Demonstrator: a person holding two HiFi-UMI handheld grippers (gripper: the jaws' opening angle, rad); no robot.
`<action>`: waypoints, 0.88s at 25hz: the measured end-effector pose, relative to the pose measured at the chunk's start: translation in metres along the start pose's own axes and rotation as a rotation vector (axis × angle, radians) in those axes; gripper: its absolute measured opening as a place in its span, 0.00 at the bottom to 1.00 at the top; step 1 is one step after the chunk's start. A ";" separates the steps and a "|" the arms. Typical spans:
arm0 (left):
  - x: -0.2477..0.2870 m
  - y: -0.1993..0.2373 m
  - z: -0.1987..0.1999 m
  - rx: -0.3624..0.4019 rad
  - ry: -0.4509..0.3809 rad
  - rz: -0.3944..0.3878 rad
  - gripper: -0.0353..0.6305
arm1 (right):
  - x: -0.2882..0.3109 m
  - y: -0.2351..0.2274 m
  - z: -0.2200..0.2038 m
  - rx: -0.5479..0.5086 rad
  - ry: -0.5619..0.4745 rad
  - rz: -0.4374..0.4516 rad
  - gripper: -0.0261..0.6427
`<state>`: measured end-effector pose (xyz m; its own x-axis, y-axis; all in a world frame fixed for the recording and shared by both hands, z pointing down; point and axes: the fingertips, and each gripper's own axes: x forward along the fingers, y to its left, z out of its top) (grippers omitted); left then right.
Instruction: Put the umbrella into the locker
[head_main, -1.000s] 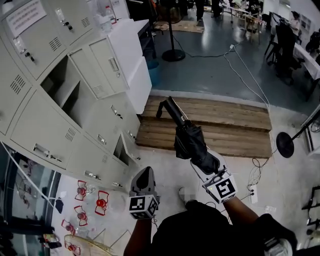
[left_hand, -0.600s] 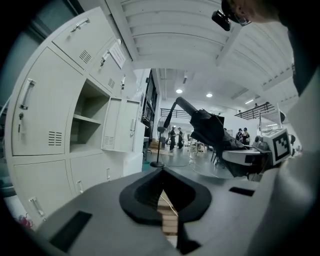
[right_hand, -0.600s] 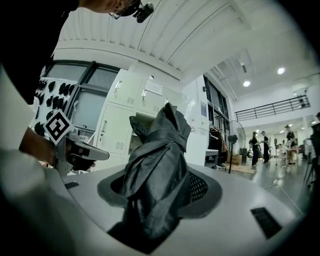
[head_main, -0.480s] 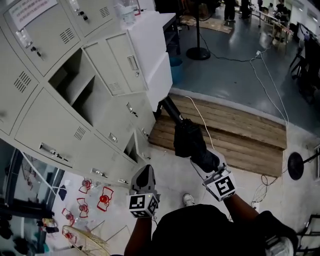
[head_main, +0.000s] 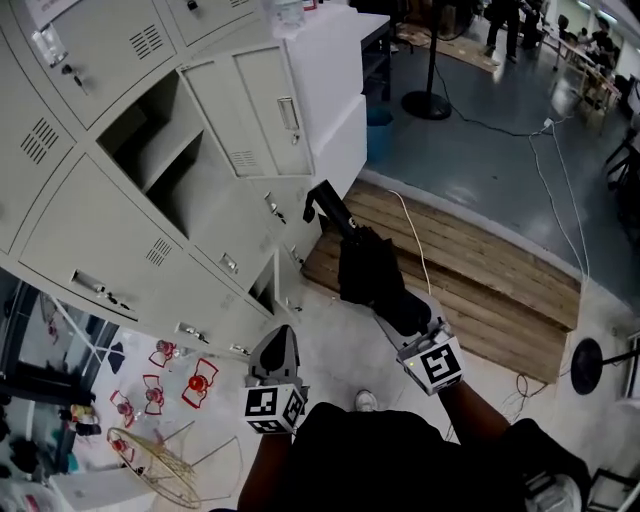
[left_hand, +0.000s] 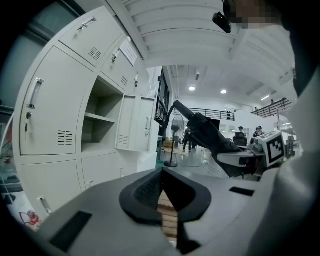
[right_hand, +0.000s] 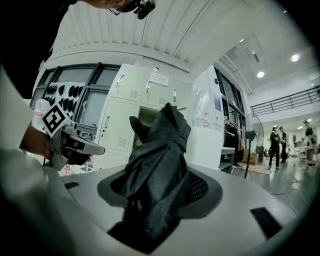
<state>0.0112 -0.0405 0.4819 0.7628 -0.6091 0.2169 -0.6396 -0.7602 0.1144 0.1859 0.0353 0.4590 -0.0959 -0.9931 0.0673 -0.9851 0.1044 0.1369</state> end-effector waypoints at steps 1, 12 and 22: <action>0.001 0.004 0.000 0.005 0.003 0.011 0.05 | 0.006 0.000 0.000 -0.003 -0.002 0.012 0.39; 0.042 0.087 0.013 0.009 -0.012 0.094 0.05 | 0.113 0.010 -0.007 -0.033 0.025 0.114 0.39; 0.082 0.185 0.043 0.005 -0.033 0.144 0.05 | 0.224 0.033 -0.006 0.013 0.061 0.170 0.39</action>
<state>-0.0403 -0.2408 0.4788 0.6660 -0.7190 0.1986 -0.7422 -0.6655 0.0796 0.1329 -0.1834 0.4840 -0.2523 -0.9562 0.1485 -0.9573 0.2691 0.1060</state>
